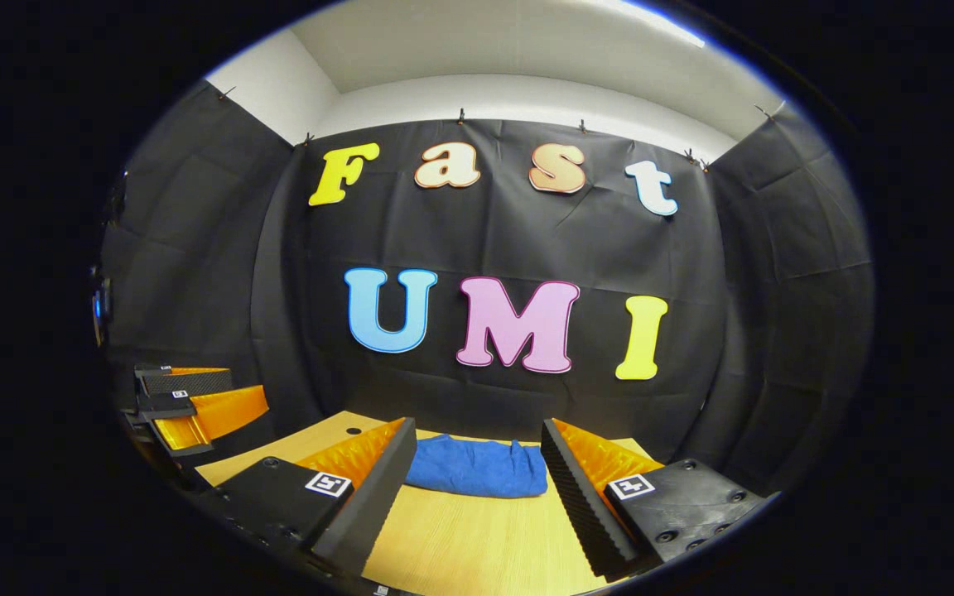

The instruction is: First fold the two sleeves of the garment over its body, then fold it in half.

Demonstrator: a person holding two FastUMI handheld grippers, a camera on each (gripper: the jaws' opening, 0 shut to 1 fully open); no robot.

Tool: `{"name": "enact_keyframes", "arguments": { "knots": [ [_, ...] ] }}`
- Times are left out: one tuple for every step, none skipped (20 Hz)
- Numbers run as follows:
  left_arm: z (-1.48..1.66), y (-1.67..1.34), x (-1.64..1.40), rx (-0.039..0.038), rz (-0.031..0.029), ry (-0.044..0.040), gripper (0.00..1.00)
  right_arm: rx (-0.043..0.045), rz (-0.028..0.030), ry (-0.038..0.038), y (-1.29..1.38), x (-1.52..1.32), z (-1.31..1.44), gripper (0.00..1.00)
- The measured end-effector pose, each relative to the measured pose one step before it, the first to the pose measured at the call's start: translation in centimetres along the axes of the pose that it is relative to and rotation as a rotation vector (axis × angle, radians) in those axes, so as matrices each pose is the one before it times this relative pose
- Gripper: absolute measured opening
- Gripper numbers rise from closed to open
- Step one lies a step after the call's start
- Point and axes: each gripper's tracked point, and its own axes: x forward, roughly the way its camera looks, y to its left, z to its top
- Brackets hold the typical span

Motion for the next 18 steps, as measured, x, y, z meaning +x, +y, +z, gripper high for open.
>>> {"name": "enact_keyframes", "arguments": {
  "knots": [
    [-0.228,-0.114,-0.352,0.00161,-0.00442,0.01550,0.81,0.00249,0.00137,0.00344,0.096,-0.060,0.055,0.96],
    [-0.038,0.513,-0.303,-0.00257,0.01950,-0.00146,0.81,0.00563,0.00161,-0.00099,0.073,-0.108,0.139,0.94],
    [0.347,0.148,-0.112,-0.00806,0.00516,-0.01600,0.84,0.00656,-0.00257,-0.00515,-0.185,-0.003,0.255,0.96],
    [0.356,-0.601,0.117,-0.01125,-0.01828,-0.01752,0.83,0.00383,-0.00327,-0.00589,-0.104,-0.039,0.297,0.96],
    [0.151,-0.570,-0.101,-0.00712,-0.02134,-0.00739,0.82,0.00091,-0.00496,-0.00279,-0.173,-0.067,0.170,0.96],
    [-0.046,-0.116,-0.104,-0.00379,-0.01383,-0.00507,0.82,-0.00024,-0.00213,0.00007,-0.189,-0.110,-0.176,0.96],
    [0.143,0.061,-0.185,0.00010,-0.00316,-0.00797,0.82,-0.00038,-0.00177,0.00292,-0.068,0.004,-0.122,0.96],
    [-0.002,0.159,-0.100,0.00195,-0.00216,-0.00457,0.80,0.00032,-0.00032,0.00642,0.012,-0.107,-0.137,0.96],
    [-0.056,0.068,-0.038,0.00060,-0.00197,-0.00177,0.82,-0.00087,-0.00163,0.00472,-0.014,-0.037,-0.165,0.98],
    [-0.165,-0.051,-0.001,-0.00122,-0.00184,0.00047,0.82,-0.00202,-0.00368,-0.00094,-0.080,-0.095,0.055,0.96],
    [-0.174,0.028,-0.077,-0.00289,-0.00032,0.00408,0.82,-0.00100,-0.00300,-0.00121,-0.078,-0.009,0.104,0.94],
    [-0.292,0.014,-0.036,-0.00522,0.00154,0.00637,0.82,0.00036,-0.00017,0.00128,-0.002,-0.165,0.080,0.96],
    [-0.110,0.100,-0.071,-0.00751,0.00187,0.00557,0.82,-0.00044,0.00079,0.00166,-0.009,-0.015,0.018,0.96],
    [-0.192,0.106,0.035,-0.00517,0.00250,0.00272,0.82,-0.00147,-0.00321,-0.00103,-0.039,-0.156,0.001,0.96],
    [0.132,0.277,-0.220,0.00098,0.00831,-0.00448,0.82,-0.00027,-0.00471,-0.00085,-0.090,0.013,0.131,0.96],
    [0.140,0.347,0.040,0.00751,0.00688,-0.00924,0.82,0.00171,-0.00374,-0.00094,-0.063,0.051,0.031,0.96],
    [0.205,0.285,-0.086,0.00830,0.00795,-0.00600,0.80,0.00244,-0.00367,-0.00135,0.010,0.038,-0.005,0.96],
    [-0.143,0.344,0.011,0.00402,0.00497,-0.00120,0.82,0.00987,-0.00762,0.00538,-0.070,-0.128,0.011,0.96]
  ]
}}
